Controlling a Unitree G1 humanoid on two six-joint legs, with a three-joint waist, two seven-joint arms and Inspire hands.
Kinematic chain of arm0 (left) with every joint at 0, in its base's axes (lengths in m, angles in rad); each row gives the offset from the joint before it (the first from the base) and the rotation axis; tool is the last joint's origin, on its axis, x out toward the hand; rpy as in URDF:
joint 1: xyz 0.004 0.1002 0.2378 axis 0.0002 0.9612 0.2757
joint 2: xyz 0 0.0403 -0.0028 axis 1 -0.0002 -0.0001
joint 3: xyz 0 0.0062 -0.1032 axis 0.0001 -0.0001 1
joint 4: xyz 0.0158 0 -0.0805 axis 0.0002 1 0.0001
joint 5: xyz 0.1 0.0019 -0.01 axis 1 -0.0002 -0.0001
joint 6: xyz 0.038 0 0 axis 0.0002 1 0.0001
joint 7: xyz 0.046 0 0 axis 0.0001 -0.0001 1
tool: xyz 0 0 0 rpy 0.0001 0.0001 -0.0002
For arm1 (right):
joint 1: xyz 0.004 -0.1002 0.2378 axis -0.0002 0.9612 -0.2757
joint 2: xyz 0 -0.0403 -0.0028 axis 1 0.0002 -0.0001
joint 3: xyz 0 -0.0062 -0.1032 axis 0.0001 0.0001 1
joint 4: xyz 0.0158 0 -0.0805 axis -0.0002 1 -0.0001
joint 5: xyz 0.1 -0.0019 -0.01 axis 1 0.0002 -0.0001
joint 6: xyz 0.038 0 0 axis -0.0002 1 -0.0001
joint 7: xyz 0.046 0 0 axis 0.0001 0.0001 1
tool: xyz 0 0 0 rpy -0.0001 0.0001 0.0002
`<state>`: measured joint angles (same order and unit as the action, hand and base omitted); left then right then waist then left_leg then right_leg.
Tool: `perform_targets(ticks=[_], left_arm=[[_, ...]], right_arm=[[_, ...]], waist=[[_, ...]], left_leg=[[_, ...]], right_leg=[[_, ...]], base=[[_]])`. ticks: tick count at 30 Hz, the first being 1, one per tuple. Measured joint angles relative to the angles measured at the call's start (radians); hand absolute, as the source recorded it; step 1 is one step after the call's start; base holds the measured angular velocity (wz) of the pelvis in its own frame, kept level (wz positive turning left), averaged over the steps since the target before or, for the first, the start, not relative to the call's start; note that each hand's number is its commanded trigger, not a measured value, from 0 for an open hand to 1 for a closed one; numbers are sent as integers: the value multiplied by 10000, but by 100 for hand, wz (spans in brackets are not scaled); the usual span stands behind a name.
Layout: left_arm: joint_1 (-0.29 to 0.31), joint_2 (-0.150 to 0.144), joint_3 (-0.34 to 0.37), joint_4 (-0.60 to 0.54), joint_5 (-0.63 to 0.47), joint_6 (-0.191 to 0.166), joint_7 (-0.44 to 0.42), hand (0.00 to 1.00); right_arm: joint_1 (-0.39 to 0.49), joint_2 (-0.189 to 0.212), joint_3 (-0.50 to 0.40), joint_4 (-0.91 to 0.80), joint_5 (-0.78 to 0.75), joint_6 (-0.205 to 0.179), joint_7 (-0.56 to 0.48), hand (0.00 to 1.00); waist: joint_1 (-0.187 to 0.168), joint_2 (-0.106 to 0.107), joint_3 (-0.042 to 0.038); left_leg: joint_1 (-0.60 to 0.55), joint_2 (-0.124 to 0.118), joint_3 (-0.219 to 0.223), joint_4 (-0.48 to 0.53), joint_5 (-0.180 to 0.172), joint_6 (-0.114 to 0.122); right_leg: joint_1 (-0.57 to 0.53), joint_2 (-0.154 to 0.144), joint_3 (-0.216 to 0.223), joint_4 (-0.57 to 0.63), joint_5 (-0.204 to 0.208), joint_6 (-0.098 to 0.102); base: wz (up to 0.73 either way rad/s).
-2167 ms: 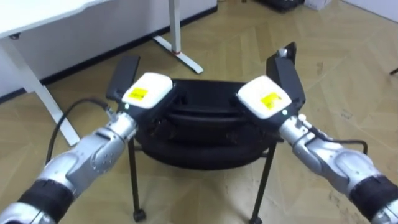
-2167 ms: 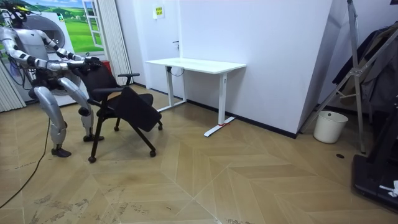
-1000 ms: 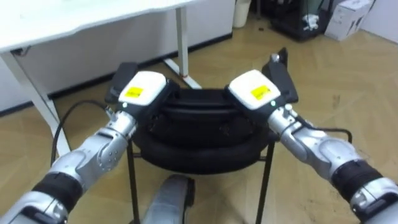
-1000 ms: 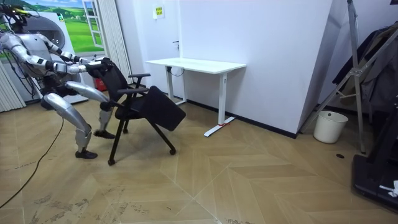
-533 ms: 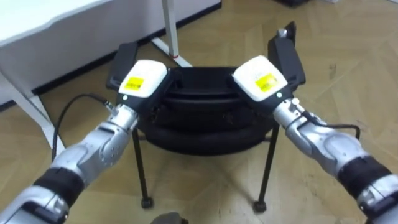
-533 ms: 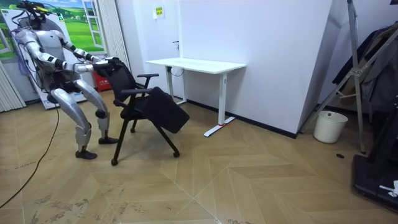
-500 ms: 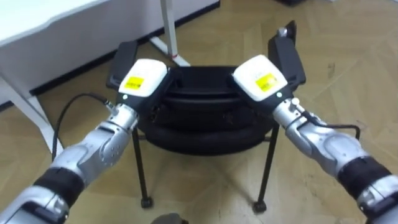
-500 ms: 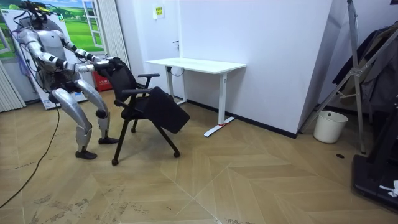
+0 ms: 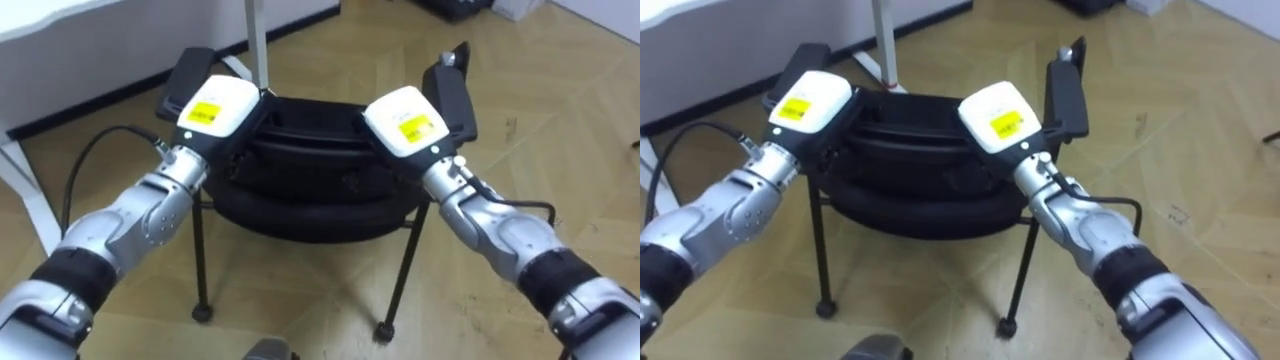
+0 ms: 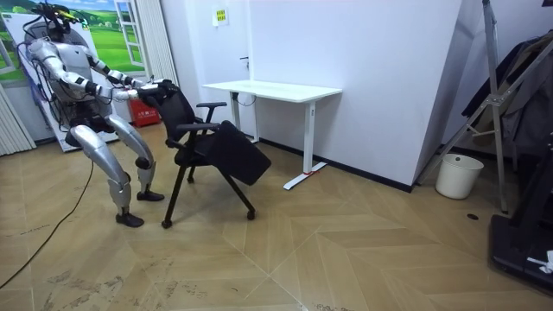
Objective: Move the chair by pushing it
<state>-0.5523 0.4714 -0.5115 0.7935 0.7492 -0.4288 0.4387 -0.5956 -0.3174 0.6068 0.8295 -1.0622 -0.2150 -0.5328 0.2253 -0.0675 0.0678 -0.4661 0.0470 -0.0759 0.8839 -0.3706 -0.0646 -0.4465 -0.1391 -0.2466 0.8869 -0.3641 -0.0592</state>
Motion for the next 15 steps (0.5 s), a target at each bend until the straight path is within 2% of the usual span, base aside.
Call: perform_targets(ticks=[2, 4, 6, 7, 10, 13, 15], left_arm=[[21, 2, 5, 0, 2, 45, 195, 100], [20, -5, 81, -35, 102, 126, 374, 100], [20, -21, 178, -63, 299, 165, 515, 100], [21, -106, 248, -66, 456, 237, 603, 100], [41, -293, 394, -66, 839, 446, 844, 100], [98, -265, 406, -131, 873, 567, 1074, 100], [203, -221, 458, -225, 873, 676, 1205, 100]], right_arm=[[-63, 2, 23, -89, -15, 47, 32, 100], [-169, 3, 43, -176, -22, 116, 126, 100], [-225, 8, 50, -182, -7, 136, 128, 100], [-231, 1, 40, -179, 11, 136, 127, 100], [-231, 13, 26, -159, 41, 181, 127, 100], [-258, 73, 16, -223, 38, 205, 140, 100], [-326, 189, 39, -222, 26, 289, 221, 100]], waist=[[52, -149, 19], [165, -281, -21], [214, -337, -14], [206, -352, -5], [262, -422, 33], [295, -561, 57], [385, -586, 42]], left_leg=[[31, 58, -64, -215, 83, -152], [40, 186, -123, -437, 179, -330], [77, 305, -195, -526, 212, -408], [95, 370, -236, -517, 306, -512], [225, 538, -97, -565, 359, -583], [234, 647, -63, -533, 377, -600], [254, 702, -62, -511, 391, -603]], right_leg=[[-16, 18, -132, 0, -94, -187], [-47, 19, -357, 1, -242, -469], [43, 31, -607, -24, -336, -689], [139, 42, -756, -18, -386, -721], [360, 66, -989, -31, -638, -846], [433, 85, -1184, -27, -872, -1029], [476, 140, -1198, -17, -927, -1037]], base=[[12], [5], [13], [24], [21], [15], [-1]])
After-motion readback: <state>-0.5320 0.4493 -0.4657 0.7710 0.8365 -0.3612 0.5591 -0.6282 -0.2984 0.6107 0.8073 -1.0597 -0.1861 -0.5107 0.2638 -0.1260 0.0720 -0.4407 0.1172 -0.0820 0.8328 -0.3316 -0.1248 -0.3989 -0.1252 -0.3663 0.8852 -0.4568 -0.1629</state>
